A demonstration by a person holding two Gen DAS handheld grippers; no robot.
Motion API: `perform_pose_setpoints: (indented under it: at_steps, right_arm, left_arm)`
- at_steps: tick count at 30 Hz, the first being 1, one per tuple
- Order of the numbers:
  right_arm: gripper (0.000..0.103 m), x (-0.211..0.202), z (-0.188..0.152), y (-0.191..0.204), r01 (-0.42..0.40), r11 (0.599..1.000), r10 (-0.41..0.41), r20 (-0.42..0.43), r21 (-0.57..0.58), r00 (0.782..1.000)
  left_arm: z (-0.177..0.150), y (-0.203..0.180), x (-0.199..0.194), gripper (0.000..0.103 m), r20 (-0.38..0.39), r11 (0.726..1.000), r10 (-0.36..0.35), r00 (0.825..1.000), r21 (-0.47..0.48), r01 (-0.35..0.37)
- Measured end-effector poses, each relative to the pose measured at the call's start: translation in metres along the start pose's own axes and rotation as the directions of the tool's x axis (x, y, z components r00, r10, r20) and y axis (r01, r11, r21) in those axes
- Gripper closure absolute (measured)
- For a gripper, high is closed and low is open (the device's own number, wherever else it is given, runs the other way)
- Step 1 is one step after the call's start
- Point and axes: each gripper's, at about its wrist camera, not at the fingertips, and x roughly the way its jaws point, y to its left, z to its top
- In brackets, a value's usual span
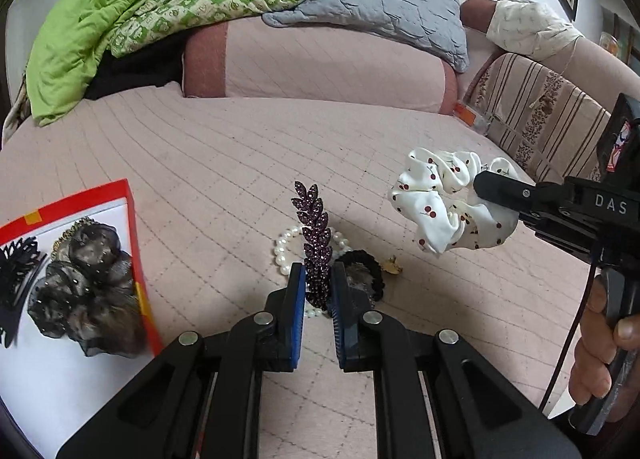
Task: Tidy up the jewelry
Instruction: 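Carry the white scrunchie and purple beaded clip over the red tray with both grippers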
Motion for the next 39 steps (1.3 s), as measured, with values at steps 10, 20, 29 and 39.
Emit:
perform_pose_setpoints:
  at_steps: [10, 20, 29, 39]
  right_arm:
    - [0.092, 0.007, -0.003, 0.018, -0.028, 0.999, 0.028, -0.008, -0.043, 1.000]
    - [0.092, 0.023, -0.016, 0.051, -0.084, 0.993, 0.081, -0.035, -0.088, 0.996]
    - [0.092, 0.042, -0.039, 0.099, -0.158, 0.976, 0.148, -0.075, -0.149, 0.986]
    - [0.092, 0.070, -0.079, 0.159, -0.265, 0.939, 0.227, -0.183, -0.221, 0.957]
  left_arm:
    - [0.004, 0.014, -0.013, 0.091, 0.032, 0.999, 0.033, 0.999, -0.038, -0.032]
    - [-0.001, 0.038, -0.042, 0.091, 0.075, 0.993, 0.098, 0.992, -0.067, -0.093]
    - [-0.021, 0.083, -0.092, 0.091, 0.106, 0.971, 0.208, 0.972, -0.139, -0.193]
    - [-0.053, 0.159, -0.144, 0.091, 0.091, 0.909, 0.328, 0.940, -0.300, -0.288]
